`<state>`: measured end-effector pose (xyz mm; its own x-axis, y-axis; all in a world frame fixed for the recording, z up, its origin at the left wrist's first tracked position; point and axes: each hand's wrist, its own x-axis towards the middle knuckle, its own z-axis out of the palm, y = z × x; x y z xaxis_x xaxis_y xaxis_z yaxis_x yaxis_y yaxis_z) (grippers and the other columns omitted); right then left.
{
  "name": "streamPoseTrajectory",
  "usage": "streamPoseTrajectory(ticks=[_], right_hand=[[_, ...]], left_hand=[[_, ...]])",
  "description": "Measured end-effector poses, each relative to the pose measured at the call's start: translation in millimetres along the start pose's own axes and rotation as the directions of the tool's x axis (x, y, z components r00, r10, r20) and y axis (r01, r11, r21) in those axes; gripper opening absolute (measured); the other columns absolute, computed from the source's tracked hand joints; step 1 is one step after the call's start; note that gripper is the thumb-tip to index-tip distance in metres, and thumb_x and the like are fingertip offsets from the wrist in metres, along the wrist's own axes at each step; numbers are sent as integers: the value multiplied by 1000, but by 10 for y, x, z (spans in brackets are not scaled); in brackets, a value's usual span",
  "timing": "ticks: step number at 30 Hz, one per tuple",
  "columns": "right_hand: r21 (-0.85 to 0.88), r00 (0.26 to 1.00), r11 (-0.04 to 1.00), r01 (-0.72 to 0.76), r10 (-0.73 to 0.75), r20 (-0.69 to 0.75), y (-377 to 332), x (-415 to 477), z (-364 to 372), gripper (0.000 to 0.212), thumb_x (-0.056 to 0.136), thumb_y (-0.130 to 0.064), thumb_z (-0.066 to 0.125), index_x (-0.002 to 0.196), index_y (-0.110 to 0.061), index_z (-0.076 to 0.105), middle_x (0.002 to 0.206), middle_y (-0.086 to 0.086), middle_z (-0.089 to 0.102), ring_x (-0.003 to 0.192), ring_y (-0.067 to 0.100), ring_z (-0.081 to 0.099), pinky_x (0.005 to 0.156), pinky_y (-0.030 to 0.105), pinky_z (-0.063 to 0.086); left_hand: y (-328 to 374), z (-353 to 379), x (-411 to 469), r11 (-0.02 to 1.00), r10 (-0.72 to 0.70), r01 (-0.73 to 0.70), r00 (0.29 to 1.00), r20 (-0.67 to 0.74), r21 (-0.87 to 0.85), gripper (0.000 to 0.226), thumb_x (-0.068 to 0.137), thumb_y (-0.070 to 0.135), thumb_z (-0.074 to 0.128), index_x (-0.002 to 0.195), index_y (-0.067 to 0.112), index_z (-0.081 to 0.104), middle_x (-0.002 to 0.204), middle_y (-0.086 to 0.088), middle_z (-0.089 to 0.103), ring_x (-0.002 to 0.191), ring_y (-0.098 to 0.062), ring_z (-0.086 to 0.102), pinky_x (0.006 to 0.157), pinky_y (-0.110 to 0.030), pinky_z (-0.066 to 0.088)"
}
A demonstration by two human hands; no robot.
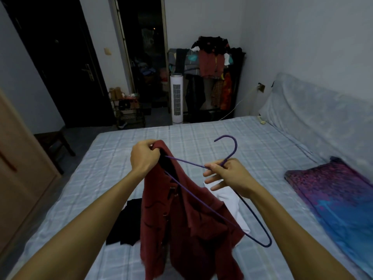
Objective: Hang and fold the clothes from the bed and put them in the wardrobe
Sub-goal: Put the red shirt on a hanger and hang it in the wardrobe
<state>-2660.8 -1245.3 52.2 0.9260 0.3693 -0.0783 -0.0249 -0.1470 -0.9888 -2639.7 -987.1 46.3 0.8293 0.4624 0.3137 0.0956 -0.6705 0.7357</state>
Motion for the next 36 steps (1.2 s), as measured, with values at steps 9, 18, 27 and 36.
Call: streamPoseTrajectory(ticks=[9, 18, 27, 36], right_hand=[[-26, 1000, 1000, -14, 14, -1, 97, 3, -44, 19, 96, -13, 53, 98, -1, 67, 89, 18, 70, 72, 27, 71, 52, 33, 55], [104, 910, 978, 180, -126, -396, 332, 129, 601, 19, 97, -17, 51, 91, -10, 68, 84, 9, 71, 73, 18, 71, 61, 33, 60], [92, 847, 923, 374, -300, -438, 228, 31, 516, 21, 96, -11, 53, 91, -2, 71, 78, 9, 73, 77, 20, 72, 71, 36, 60], [-276, 783, 900, 336, -430, -449, 177, 78, 295, 29, 92, -20, 59, 119, -10, 63, 75, -7, 70, 64, 0, 63, 66, 22, 51]], left_hand=[[83, -3, -2, 985, 135, -142, 988, 78, 101, 28, 73, 10, 56, 92, 23, 74, 81, 1, 73, 74, -20, 66, 64, -32, 55], [415, 221, -396, 923, 347, -356, 934, 81, 148, 12, 71, 12, 52, 78, 14, 61, 73, -1, 64, 66, -22, 58, 59, -37, 49], [281, 119, -253, 664, 605, -720, 677, 420, 202, 43, 84, 56, 51, 102, 18, 42, 108, 1, 48, 102, -16, 42, 101, -38, 28], [231, 215, -115, 533, 624, -799, 594, 508, 279, 28, 96, 42, 39, 91, 17, 52, 82, -1, 55, 75, -23, 52, 73, -33, 35]])
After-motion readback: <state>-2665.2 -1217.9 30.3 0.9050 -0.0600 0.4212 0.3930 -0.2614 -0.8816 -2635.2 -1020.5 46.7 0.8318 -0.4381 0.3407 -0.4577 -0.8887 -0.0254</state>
